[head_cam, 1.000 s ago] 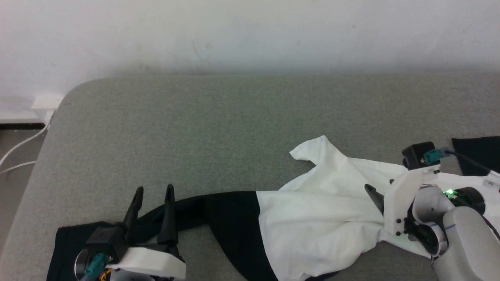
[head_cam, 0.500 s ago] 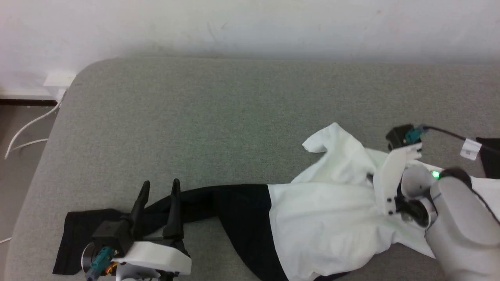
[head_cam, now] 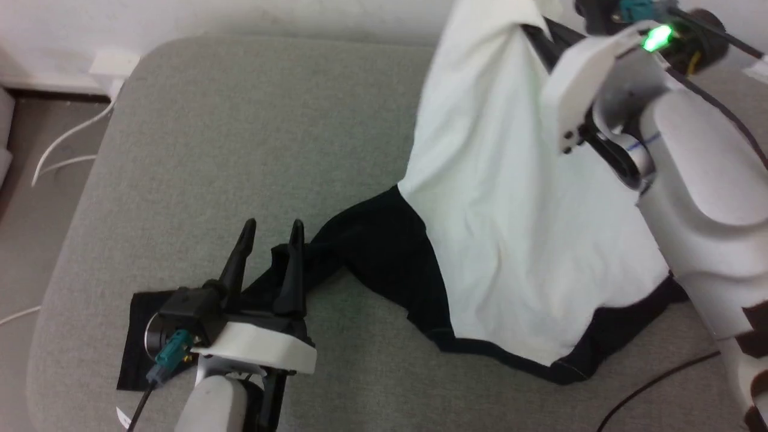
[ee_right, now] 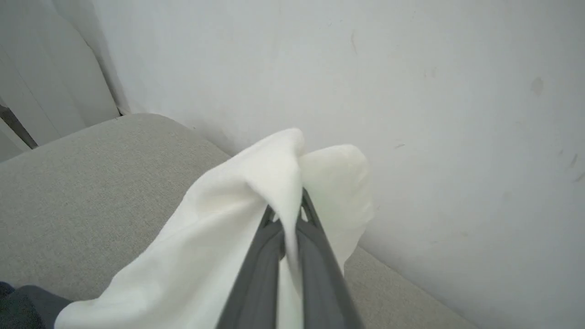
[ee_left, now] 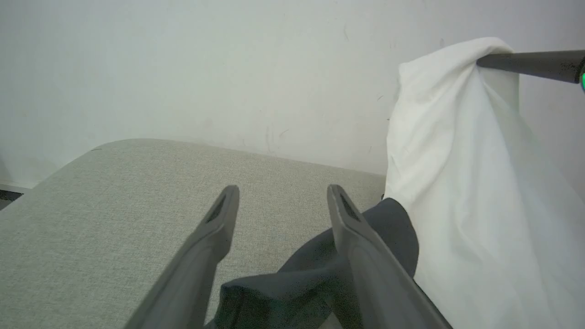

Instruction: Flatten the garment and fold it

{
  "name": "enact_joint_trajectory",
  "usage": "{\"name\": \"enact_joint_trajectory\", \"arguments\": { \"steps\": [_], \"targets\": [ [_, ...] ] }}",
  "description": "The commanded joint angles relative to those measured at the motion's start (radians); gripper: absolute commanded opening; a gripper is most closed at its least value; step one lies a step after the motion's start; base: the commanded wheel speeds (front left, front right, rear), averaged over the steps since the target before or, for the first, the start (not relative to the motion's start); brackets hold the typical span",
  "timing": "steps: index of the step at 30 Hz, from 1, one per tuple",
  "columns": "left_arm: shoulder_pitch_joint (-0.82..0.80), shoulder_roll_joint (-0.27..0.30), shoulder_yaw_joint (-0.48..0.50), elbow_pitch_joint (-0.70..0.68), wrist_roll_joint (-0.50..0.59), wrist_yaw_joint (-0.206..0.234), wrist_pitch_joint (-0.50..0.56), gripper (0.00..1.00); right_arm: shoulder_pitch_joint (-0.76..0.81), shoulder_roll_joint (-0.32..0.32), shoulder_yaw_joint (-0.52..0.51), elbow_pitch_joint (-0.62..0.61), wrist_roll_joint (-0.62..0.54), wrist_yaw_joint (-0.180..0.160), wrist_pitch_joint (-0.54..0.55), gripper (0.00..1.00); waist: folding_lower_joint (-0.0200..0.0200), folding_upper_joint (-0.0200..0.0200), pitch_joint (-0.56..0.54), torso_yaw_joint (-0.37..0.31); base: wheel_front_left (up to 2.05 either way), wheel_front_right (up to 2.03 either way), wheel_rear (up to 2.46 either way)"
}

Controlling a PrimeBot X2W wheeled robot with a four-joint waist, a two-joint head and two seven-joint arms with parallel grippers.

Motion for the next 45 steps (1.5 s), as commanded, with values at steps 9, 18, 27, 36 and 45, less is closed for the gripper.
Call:
{"name": "enact_joint_trajectory", "arguments": {
  "steps": [9, 18, 27, 36, 45],
  "targets": [
    [-0.060, -0.008, -0.035, 0.011, -0.007, -0.006, -0.005, 1.00, -0.053, 0.045, 0.177, 0.270, 0.053, -0.001, -0.114, 0.00, -0.0001, 0.0000, 0.106, 0.075, 0.00, 0.00, 0.00],
    [-0.054, -0.008, -0.029, 0.022, -0.011, 0.014, -0.005, 1.00, -0.011, 0.067, 0.245, 0.375, 0.154, -0.001, -0.297, 1.00, -0.0001, 0.0000, 0.059, 0.031, 0.00, 0.00, 0.00],
    [0.023, -0.008, 0.022, 0.039, 0.010, 0.029, -0.005, 1.00, 0.150, 0.008, 0.132, 0.223, 0.158, -0.001, -0.480, 1.00, -0.0001, 0.0000, -0.072, -0.051, 0.00, 0.00, 0.00],
    [0.103, 0.005, 0.057, 0.048, 0.015, 0.040, -0.005, 1.00, 0.534, -0.018, -0.226, -0.100, -0.027, -0.001, -0.481, 1.00, -0.0001, 0.0000, -0.155, -0.120, 0.00, 0.00, 0.00],
    [0.133, 0.012, 0.052, 0.063, -0.009, 0.041, 0.046, 1.00, 0.945, 0.130, -0.466, -0.501, -0.178, -0.001, -0.323, 1.00, -0.0001, 0.0000, -0.196, -0.161, 0.00, 0.00, 0.00]
  ]
}}
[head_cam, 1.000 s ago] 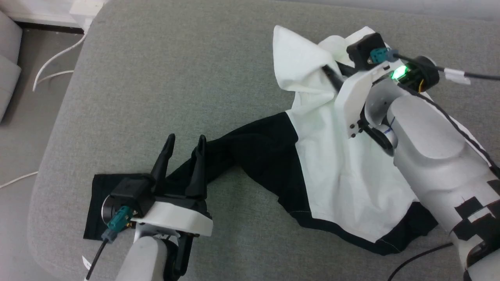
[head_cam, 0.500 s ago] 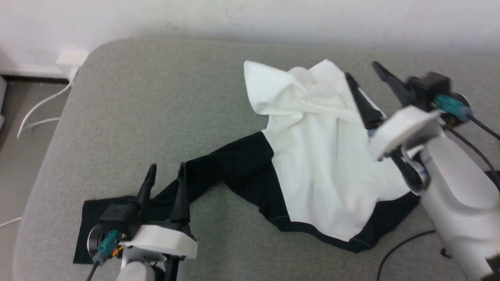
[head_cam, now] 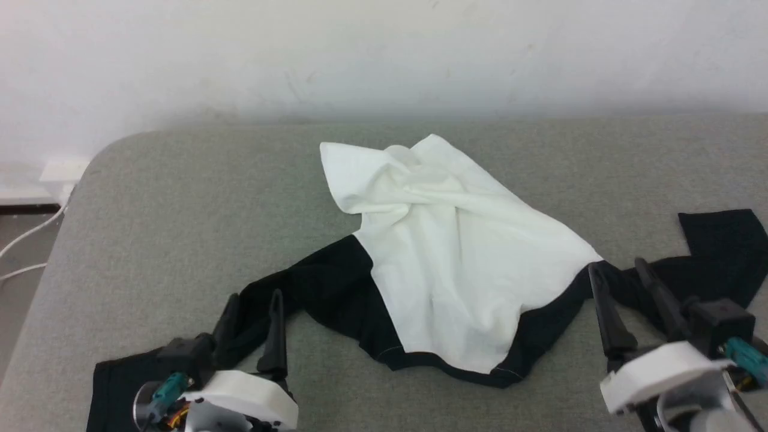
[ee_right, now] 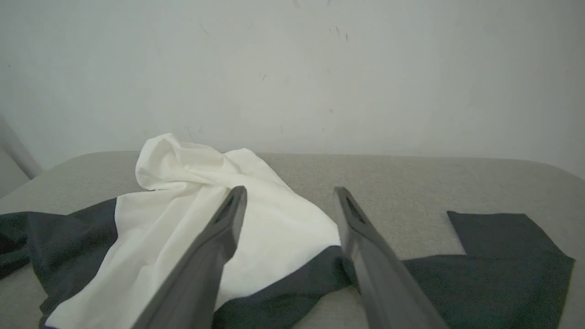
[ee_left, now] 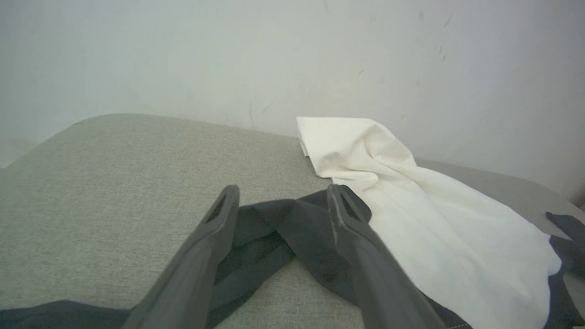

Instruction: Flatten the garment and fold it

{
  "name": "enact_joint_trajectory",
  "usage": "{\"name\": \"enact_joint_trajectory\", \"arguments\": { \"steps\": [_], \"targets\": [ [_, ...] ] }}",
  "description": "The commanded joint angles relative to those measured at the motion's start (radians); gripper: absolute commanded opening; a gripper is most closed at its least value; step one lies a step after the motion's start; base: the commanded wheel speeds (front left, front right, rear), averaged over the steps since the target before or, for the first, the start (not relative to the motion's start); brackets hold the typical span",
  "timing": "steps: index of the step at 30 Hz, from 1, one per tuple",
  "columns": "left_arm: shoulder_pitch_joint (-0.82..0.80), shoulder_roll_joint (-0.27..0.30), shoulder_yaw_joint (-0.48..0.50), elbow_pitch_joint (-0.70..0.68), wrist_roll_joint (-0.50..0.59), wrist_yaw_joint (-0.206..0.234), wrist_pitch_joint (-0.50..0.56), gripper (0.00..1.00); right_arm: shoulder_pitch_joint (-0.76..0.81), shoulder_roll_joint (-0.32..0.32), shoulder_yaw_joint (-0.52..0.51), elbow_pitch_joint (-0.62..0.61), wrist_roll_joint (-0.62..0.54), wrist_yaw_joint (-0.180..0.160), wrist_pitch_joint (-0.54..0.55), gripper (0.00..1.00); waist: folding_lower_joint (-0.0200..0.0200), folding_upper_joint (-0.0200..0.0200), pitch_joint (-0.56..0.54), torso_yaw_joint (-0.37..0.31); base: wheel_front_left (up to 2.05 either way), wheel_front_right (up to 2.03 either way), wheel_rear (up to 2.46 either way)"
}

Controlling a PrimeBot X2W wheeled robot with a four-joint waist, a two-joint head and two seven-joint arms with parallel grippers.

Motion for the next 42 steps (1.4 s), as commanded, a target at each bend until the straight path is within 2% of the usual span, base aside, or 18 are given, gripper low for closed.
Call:
{"name": "enact_joint_trajectory", "arguments": {
  "steps": [1, 4, 9, 14, 24, 25, 26, 27, 28, 31, 35, 42],
  "targets": [
    [0.002, 0.003, -0.006, 0.003, -0.009, 0.002, 0.015, 1.00, 0.027, 0.011, -0.010, -0.030, -0.006, -0.001, 0.016, 1.00, 0.0002, 0.0000, -0.020, -0.020, 0.00, 0.00, 0.00],
    [-0.026, 0.000, -0.035, 0.017, -0.031, -0.015, 0.110, 1.00, 0.115, 0.039, -0.034, -0.130, -0.015, -0.001, 0.066, 1.00, 0.0002, 0.0000, -0.017, -0.022, 0.00, 0.00, 0.00],
    [-0.104, 0.009, -0.096, 0.079, -0.049, -0.047, 0.336, 1.00, 0.183, 0.058, -0.025, -0.228, -0.019, -0.001, 0.121, 1.00, 0.0002, 0.0000, -0.003, -0.047, 0.00, 0.00, 0.00],
    [-0.160, 0.020, -0.118, 0.180, -0.077, -0.050, 0.528, 1.00, 0.180, 0.062, -0.009, -0.253, -0.031, -0.001, 0.143, 1.00, 0.0002, 0.0000, 0.011, -0.086, 0.00, 0.00, 0.00],
    [-0.251, 0.021, -0.177, 0.354, -0.090, -0.064, 0.746, 1.00, 0.174, 0.062, -0.001, -0.252, -0.010, -0.001, 0.140, 1.00, 0.0002, 0.0000, 0.040, -0.123, 0.00, 0.00, 0.00],
    [-0.254, 0.021, -0.190, 0.370, -0.089, -0.070, 0.772, 0.81, 0.173, 0.062, 0.000, -0.250, -0.009, -0.001, 0.139, 1.00, 0.0002, 0.0000, 0.041, -0.125, 0.00, 0.00, 0.00],
    [-0.254, 0.020, -0.199, 0.382, -0.092, -0.075, 0.793, 0.44, 0.173, 0.062, 0.000, -0.249, -0.008, -0.001, 0.140, 1.00, 0.0002, 0.0000, 0.042, -0.127, 0.00, 0.00, 0.00],
    [-0.254, 0.019, -0.206, 0.391, -0.096, -0.080, 0.809, 0.19, 0.172, 0.062, 0.001, -0.247, -0.009, -0.001, 0.142, 1.00, 0.0002, 0.0000, 0.042, -0.129, 0.00, 0.00, 0.00],
    [-0.252, 0.019, -0.212, 0.397, -0.100, -0.083, 0.822, 0.00, 0.170, 0.062, 0.000, -0.247, -0.009, -0.001, 0.143, 1.00, 0.0002, 0.0000, 0.043, -0.131, 0.00, 0.00, 0.00],
    [-0.243, 0.022, -0.208, 0.394, -0.108, -0.081, 0.816, 0.00, 0.169, 0.062, -0.003, -0.243, -0.010, -0.001, 0.159, 1.00, 0.0002, 0.0000, 0.042, -0.129, 0.00, 0.00, 0.00],
    [-0.216, 0.025, -0.172, 0.355, -0.117, -0.049, 0.721, 0.00, 0.168, 0.062, -0.010, -0.217, 0.006, -0.001, 0.212, 1.00, 0.0002, 0.0000, 0.037, -0.120, 0.00, 0.00, 0.00],
    [-0.134, 0.027, -0.111, 0.213, -0.122, 0.003, 0.523, 0.00, 0.095, 0.003, 0.041, -0.019, 0.102, -0.001, 0.363, 1.00, 0.0002, 0.0000, 0.025, -0.093, 0.00, 0.00, 0.00]
  ]
}}
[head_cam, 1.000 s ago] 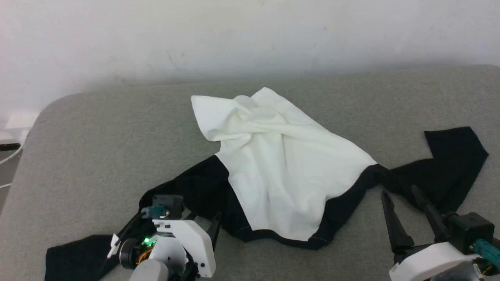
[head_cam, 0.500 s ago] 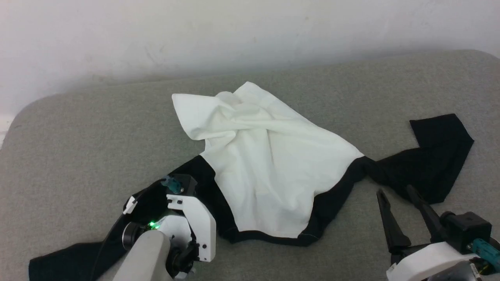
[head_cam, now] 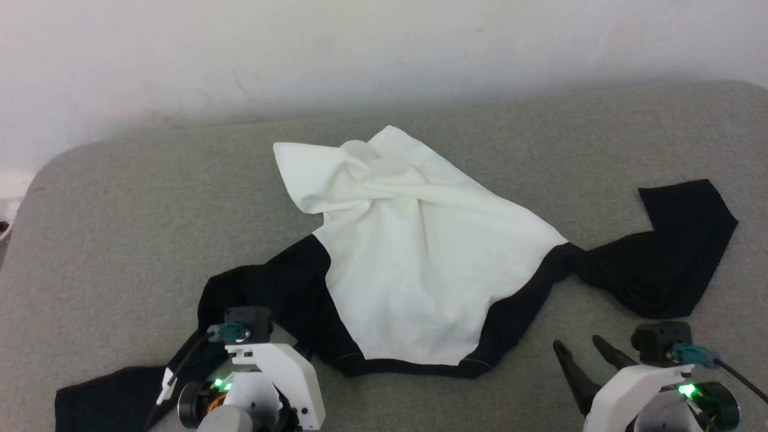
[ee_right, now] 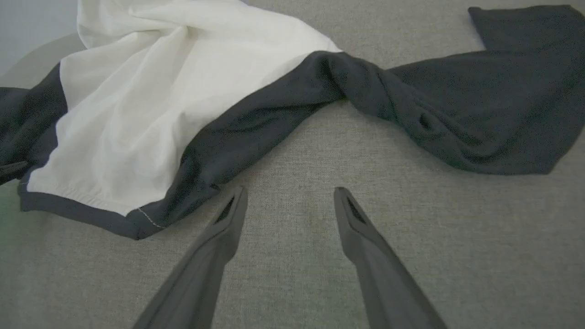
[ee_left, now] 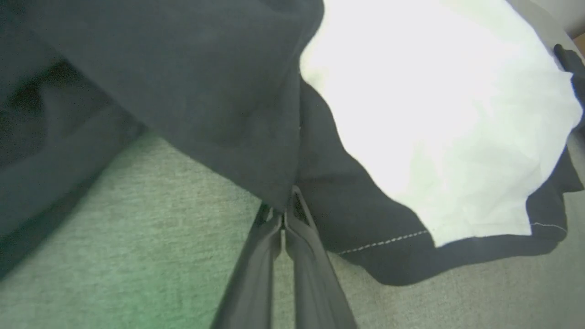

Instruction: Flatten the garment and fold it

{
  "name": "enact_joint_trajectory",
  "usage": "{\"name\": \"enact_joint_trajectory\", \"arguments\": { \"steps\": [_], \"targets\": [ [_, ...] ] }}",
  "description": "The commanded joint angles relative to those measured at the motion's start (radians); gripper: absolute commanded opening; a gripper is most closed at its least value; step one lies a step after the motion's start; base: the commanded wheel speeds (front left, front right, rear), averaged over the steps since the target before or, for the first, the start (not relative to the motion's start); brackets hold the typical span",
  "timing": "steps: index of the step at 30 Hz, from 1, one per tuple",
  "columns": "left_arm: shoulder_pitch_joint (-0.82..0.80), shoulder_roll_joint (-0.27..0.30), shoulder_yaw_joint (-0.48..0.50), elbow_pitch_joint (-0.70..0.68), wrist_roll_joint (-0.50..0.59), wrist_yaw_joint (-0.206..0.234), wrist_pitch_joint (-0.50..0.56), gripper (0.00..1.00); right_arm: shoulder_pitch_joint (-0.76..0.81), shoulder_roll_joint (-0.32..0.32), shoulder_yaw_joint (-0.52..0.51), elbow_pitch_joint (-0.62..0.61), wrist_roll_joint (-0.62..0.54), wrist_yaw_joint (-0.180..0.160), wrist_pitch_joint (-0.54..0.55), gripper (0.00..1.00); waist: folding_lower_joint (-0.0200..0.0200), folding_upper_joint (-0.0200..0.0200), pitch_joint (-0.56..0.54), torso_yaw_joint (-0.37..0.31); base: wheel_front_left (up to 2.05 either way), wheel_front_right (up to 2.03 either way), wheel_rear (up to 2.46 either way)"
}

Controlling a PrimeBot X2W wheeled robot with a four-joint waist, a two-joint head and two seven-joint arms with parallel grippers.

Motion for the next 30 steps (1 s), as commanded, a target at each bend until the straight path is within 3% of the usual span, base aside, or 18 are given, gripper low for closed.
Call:
{"name": "enact_joint_trajectory", "arguments": {
  "steps": [1, 8, 15, 16, 17, 18, 19, 20, 25, 30],
  "targets": [
    [0.031, 0.008, 0.009, -0.028, 0.001, 0.011, -0.024, 0.00, -0.041, -0.015, 0.018, 0.032, 0.017, -0.001, 0.020, 1.00, -0.0001, 0.0000, -0.004, 0.016, 0.00, 0.00, 0.00],
    [0.092, -0.001, -0.003, -0.166, 0.000, 0.025, -0.069, 0.00, -0.220, -0.044, 0.106, 0.233, 0.107, -0.001, 0.106, 1.00, -0.0001, 0.0000, 0.014, 0.060, 0.00, 0.00, 0.00],
    [0.092, -0.008, -0.029, -0.201, -0.003, 0.026, -0.074, 0.00, -0.350, -0.047, 0.185, 0.456, 0.159, -0.001, 0.226, 1.00, -0.0001, 0.0000, 0.032, 0.097, 0.00, 0.00, 0.00],
    [0.091, -0.008, -0.030, -0.201, -0.005, 0.026, -0.075, 0.00, -0.357, -0.045, 0.194, 0.483, 0.172, -0.001, 0.249, 0.91, -0.0001, 0.0000, 0.034, 0.100, 0.00, 0.00, 0.00],
    [0.092, -0.009, -0.031, -0.201, -0.008, 0.026, -0.075, 0.00, -0.362, -0.046, 0.208, 0.506, 0.180, -0.001, 0.274, 0.43, -0.0001, 0.0000, 0.035, 0.102, 0.00, 0.00, 0.00],
    [0.093, -0.009, -0.032, -0.201, -0.010, 0.026, -0.075, 0.00, -0.365, -0.046, 0.215, 0.526, 0.194, -0.001, 0.297, 0.29, -0.0001, 0.0000, 0.036, 0.104, 0.00, 0.00, 0.00],
    [0.094, -0.009, -0.032, -0.201, -0.011, 0.027, -0.075, 0.00, -0.367, -0.044, 0.221, 0.543, 0.210, -0.001, 0.319, 0.04, -0.0001, 0.0000, 0.036, 0.104, 0.00, 0.00, 0.00],
    [0.096, -0.008, -0.032, -0.199, -0.012, 0.027, -0.075, 0.00, -0.368, -0.043, 0.229, 0.555, 0.222, -0.001, 0.337, 0.00, -0.0001, 0.0000, 0.035, 0.104, 0.00, 0.00, 0.00],
    [0.105, -0.001, -0.027, -0.199, -0.021, 0.028, -0.075, 0.00, -0.377, -0.063, 0.264, 0.546, 0.261, -0.001, 0.340, 0.00, -0.0001, 0.0000, 0.023, 0.092, 0.00, 0.00, 0.00],
    [0.091, 0.014, -0.001, -0.242, -0.015, 0.039, -0.129, 0.00, -0.385, -0.116, 0.267, 0.408, 0.242, -0.001, 0.191, 0.00, -0.0001, 0.0000, -0.007, 0.079, 0.00, 0.00, 0.00]
  ]
}}
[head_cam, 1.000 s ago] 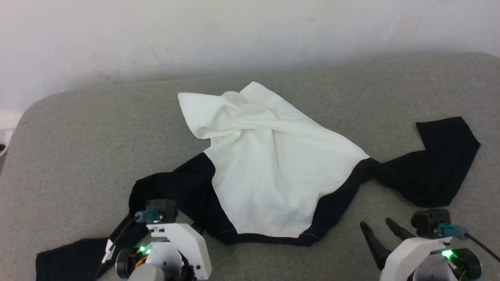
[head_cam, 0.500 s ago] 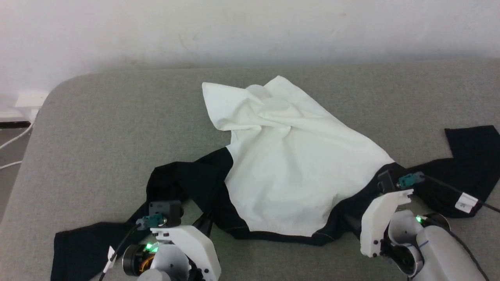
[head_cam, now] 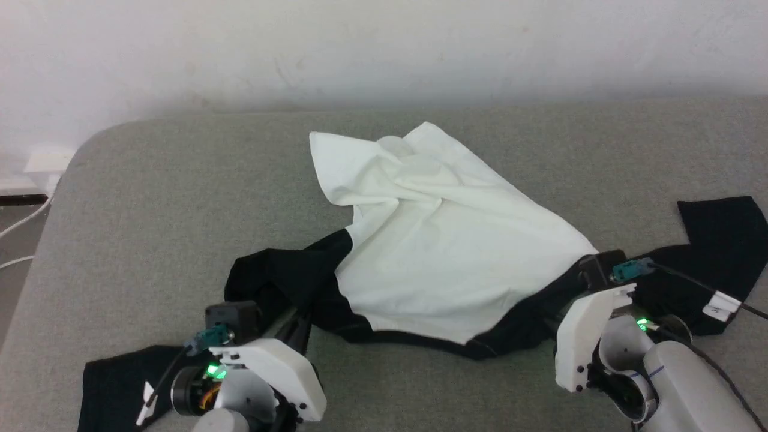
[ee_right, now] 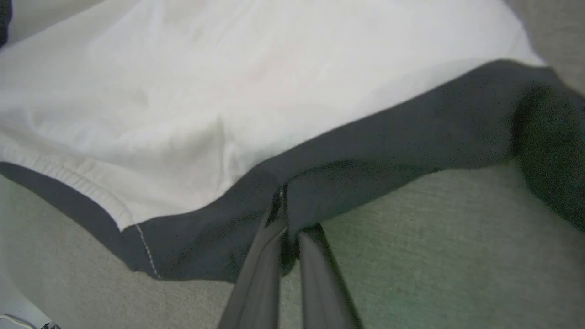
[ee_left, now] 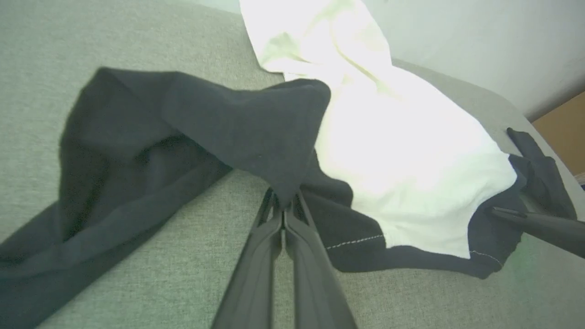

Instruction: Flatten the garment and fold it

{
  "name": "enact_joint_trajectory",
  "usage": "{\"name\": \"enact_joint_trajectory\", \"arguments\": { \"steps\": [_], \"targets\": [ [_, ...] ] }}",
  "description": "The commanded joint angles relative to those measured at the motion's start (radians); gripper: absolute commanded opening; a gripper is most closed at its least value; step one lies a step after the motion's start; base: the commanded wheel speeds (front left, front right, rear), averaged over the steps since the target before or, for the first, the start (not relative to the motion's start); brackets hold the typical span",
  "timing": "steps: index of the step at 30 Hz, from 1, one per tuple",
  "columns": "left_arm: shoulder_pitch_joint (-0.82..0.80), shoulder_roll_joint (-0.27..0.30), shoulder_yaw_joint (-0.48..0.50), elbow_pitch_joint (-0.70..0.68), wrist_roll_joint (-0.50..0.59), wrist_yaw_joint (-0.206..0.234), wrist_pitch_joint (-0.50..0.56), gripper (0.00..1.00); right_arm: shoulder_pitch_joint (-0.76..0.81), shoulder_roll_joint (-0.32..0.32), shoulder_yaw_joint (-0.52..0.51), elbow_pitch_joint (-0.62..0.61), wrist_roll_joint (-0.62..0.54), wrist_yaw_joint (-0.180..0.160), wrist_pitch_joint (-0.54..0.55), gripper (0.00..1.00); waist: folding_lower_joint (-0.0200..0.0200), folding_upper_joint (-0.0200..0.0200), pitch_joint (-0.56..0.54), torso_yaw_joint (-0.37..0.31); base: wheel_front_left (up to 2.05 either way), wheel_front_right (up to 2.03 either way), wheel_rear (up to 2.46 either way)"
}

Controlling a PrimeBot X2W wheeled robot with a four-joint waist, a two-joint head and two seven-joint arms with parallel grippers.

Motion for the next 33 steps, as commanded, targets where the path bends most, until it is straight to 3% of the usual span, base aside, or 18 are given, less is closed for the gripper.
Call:
{"name": "enact_joint_trajectory", "arguments": {
  "steps": [1, 5, 9, 15, 20, 26, 33],
  "targets": [
    [-0.006, 0.015, 0.017, -0.030, 0.007, 0.010, -0.029, 0.00, 0.017, -0.018, -0.004, -0.053, -0.018, -0.001, -0.052, 0.00, -0.0001, 0.0000, -0.024, -0.010, 0.00, 0.00, 0.00],
    [-0.047, 0.045, 0.043, -0.123, 0.030, 0.014, -0.084, 0.00, 0.036, -0.048, -0.061, -0.219, -0.064, -0.001, -0.134, 0.00, -0.0001, 0.0000, -0.056, -0.018, 0.00, 0.00, 0.00],
    [-0.116, 0.083, 0.069, -0.243, 0.060, 0.021, -0.108, 0.00, 0.049, -0.052, -0.134, -0.431, -0.120, -0.001, -0.149, 0.00, -0.0001, 0.0000, -0.077, -0.023, 0.00, 0.00, 0.00],
    [-0.256, 0.126, 0.084, -0.369, 0.097, 0.018, -0.087, 0.00, -0.011, -0.041, -0.220, -0.677, -0.179, -0.001, -0.107, 0.00, -0.0001, 0.0000, -0.081, -0.022, 0.00, 0.00, 0.00],
    [-0.457, 0.159, 0.103, -0.383, 0.113, 0.009, -0.056, 0.00, -0.172, -0.054, -0.263, -0.784, -0.193, -0.001, -0.030, 0.00, -0.0001, 0.0000, -0.049, -0.020, 0.00, 0.00, 0.00],
    [-0.727, 0.178, 0.109, -0.250, 0.106, -0.024, -0.039, 0.00, -0.434, -0.105, -0.283, -0.719, -0.160, -0.001, 0.038, 0.00, -0.0001, 0.0000, 0.037, -0.020, 0.00, 0.00, 0.00],
    [-1.005, 0.197, 0.082, 0.050, 0.131, -0.062, -0.039, 0.00, -0.752, -0.168, -0.181, -0.430, -0.113, -0.001, 0.048, 0.00, -0.0001, 0.0000, 0.177, -0.041, 0.00, 0.00, 0.00]
  ]
}}
